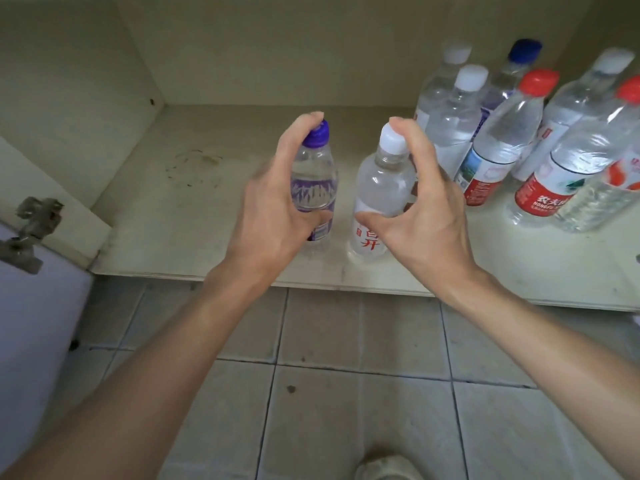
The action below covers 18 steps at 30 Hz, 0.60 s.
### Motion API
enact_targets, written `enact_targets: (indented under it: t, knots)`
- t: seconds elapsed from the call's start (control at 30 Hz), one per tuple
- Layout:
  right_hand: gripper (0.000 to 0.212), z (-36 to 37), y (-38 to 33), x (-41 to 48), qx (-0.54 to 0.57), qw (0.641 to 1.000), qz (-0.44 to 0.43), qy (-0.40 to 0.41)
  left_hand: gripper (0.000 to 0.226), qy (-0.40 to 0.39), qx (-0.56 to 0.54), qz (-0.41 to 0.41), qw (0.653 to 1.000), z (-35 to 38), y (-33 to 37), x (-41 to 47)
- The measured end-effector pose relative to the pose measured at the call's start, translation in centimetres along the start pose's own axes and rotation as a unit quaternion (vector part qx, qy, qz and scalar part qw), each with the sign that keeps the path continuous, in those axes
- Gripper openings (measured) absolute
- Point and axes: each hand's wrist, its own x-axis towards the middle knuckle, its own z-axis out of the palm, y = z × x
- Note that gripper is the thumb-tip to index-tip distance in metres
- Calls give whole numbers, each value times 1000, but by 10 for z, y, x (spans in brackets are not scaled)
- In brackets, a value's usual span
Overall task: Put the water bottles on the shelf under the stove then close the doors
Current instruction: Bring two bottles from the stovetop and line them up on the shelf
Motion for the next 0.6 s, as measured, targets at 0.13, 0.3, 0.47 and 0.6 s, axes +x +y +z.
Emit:
enact_targets:
  t: [0.13, 0.3, 0.47, 0.6]
  knots:
    - [115, 4, 0, -1, -60, 998, -28, -18, 122, -8, 14, 5, 1000, -4, -12, 6]
    - [141, 0, -1, -4, -68, 995, -9, -68, 133, -41, 48, 39, 997, -10, -19, 5]
    - [142, -5, -2, 3, -82, 992, 3, -98, 136, -51, 65, 42, 996, -12, -21, 9]
    - [140, -2, 0, 7, -82, 992, 4, -92, 139, -53, 62, 46, 996, -11, -22, 18]
